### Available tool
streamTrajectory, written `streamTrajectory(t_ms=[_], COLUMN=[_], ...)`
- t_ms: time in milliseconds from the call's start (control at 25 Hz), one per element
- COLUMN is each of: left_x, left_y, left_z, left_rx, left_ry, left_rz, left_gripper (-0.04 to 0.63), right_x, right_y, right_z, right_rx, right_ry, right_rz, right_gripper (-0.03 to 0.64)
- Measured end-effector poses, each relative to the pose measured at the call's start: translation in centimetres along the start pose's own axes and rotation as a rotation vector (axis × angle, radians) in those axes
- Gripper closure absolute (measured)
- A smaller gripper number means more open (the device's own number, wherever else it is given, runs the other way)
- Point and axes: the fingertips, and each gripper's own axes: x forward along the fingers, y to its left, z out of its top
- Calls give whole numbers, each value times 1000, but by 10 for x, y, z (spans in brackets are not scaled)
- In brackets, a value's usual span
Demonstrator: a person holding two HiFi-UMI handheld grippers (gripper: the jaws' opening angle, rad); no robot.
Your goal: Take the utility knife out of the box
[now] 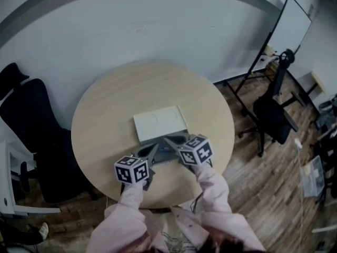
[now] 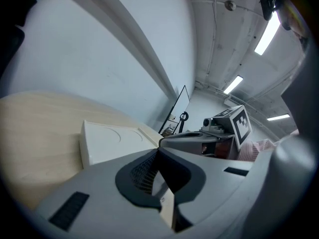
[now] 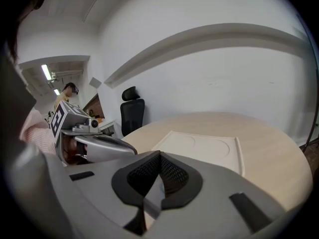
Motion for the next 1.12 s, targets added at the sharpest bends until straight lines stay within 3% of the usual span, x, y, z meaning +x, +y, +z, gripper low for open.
streamTrajectory(t_ms=[520,1120], left_x=[11,19], left_y=[13,19], left_z=[-17,-32], left_rx=[-104,-141], left_ry=[-30,-40], left_rz=[96,162], left_gripper=[589,589], right_x=[28,42], right_y=[-1,-14], right_z=[-30,-69], right_rx=[-161,-309], right_ry=[200,389], right_rz=[165,260], right_gripper=[620,617])
